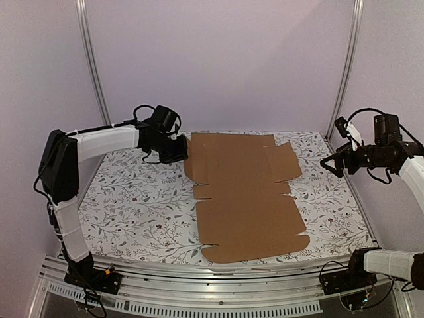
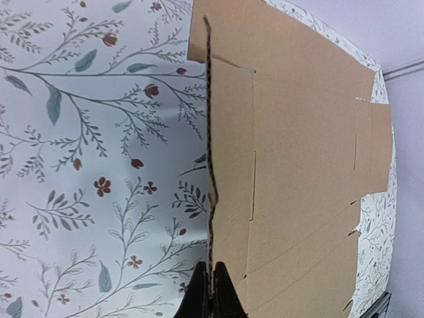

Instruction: Fold the paper box

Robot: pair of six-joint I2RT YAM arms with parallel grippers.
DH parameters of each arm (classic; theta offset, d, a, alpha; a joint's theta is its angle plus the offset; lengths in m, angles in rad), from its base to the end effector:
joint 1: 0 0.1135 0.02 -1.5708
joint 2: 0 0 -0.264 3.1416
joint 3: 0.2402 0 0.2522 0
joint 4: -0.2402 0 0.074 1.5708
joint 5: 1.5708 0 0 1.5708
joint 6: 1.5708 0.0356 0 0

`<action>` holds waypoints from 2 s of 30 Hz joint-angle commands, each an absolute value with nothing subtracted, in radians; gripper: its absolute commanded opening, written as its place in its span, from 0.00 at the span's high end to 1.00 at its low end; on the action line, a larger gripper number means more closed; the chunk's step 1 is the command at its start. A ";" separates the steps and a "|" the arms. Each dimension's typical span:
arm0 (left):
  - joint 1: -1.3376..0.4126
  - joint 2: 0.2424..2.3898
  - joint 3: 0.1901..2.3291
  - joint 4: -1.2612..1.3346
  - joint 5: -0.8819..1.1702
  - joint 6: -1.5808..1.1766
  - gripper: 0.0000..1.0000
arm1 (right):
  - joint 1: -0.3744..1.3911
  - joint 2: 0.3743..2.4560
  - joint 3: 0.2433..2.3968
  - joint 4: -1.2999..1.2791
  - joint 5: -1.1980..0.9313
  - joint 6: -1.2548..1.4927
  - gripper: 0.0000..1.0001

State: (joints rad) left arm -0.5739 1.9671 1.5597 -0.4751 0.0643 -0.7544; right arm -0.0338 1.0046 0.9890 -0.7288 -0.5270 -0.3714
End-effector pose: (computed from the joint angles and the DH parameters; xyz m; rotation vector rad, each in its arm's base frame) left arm 0.3684 -0.2409 0.2305 -0.2018 2.5581 -0.6318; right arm 0.2018 0.0111 0.3215 -0.6285 2.1332 0.3888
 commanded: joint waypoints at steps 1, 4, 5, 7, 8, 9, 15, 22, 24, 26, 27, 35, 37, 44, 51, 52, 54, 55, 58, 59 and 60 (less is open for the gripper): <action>-0.526 1.860 1.463 -0.456 0.128 -0.573 1.00 | -0.031 1.081 1.176 -0.928 -0.634 -0.404 0.01; -0.525 1.804 1.429 -0.463 0.117 -0.469 1.00 | -0.029 1.167 1.312 -1.028 -0.656 -0.446 0.01; -0.525 1.789 1.419 -0.463 0.110 -0.440 1.00 | -0.027 1.190 1.351 -1.048 -0.661 -0.458 0.01; -0.526 1.755 1.400 -0.455 0.101 -0.390 1.00 | -0.012 1.241 1.428 -1.077 -0.652 -0.476 0.02; -0.526 1.741 1.391 -0.447 0.107 -0.366 1.00 | -0.008 1.276 1.462 -1.086 -0.639 -0.484 0.02; -0.526 1.723 1.374 -0.433 0.116 -0.337 1.00 | 0.019 1.295 1.495 -1.095 -0.625 -0.492 0.02; -0.528 1.620 1.281 -0.307 0.231 -0.253 1.00 | 0.150 1.436 1.672 -1.152 -0.565 -0.579 0.02; -0.539 1.535 1.224 -0.221 0.303 -0.201 1.00 | 0.281 1.633 1.869 -1.206 -0.453 -0.683 0.03; -0.548 1.512 1.210 -0.203 0.300 -0.183 1.00 | 0.295 1.686 1.929 -1.224 -0.444 -0.697 0.03; -0.568 1.494 1.214 -0.204 0.263 -0.157 1.00 | 0.301 1.735 1.990 -1.238 -0.448 -0.703 0.02; -0.586 1.486 1.227 -0.217 0.242 -0.133 1.00 | 0.302 1.756 2.021 -1.244 -0.447 -0.705 0.02; -0.653 1.446 1.296 -0.267 0.158 -0.023 1.00 | 0.304 1.808 2.084 -1.233 -0.425 -0.850 0.01; -0.656 1.433 1.293 -0.267 0.157 -0.016 1.00 | 0.304 1.822 2.085 -1.233 -0.427 -0.881 0.06; -0.667 1.376 1.243 -0.246 0.096 -0.004 1.00 | 0.305 1.885 2.138 -1.259 -0.489 -0.866 0.26; -0.667 1.346 1.198 -0.193 0.052 -0.028 1.00 | 0.323 1.886 2.158 -1.337 -0.542 -0.897 0.53; -0.667 1.347 1.198 -0.193 0.049 -0.031 1.00 | 0.326 1.884 2.158 -1.345 -0.542 -0.901 0.56; -0.667 1.351 1.198 -0.193 0.037 -0.041 1.00 | 0.332 1.877 2.157 -1.355 -0.541 -0.901 0.62; -0.667 1.354 1.197 -0.194 0.031 -0.045 1.00 | 0.334 1.872 2.155 -1.356 -0.540 -0.893 0.64; -0.667 1.360 1.187 -0.184 0.024 -0.072 1.00 | 0.344 1.857 2.144 -1.353 -0.527 -0.876 0.71; -0.667 1.363 1.182 -0.177 0.026 -0.084 1.00 | 0.351 1.853 2.136 -1.351 -0.520 -0.870 0.74; -0.667 1.365 1.175 -0.170 0.030 -0.095 1.00 | 0.357 1.847 2.129 -1.351 -0.511 -0.869 0.76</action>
State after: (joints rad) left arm -0.6575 1.3617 1.2007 -0.2321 0.0471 -0.0444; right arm 0.3313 1.8816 2.1365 -1.3197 -0.5175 -0.8803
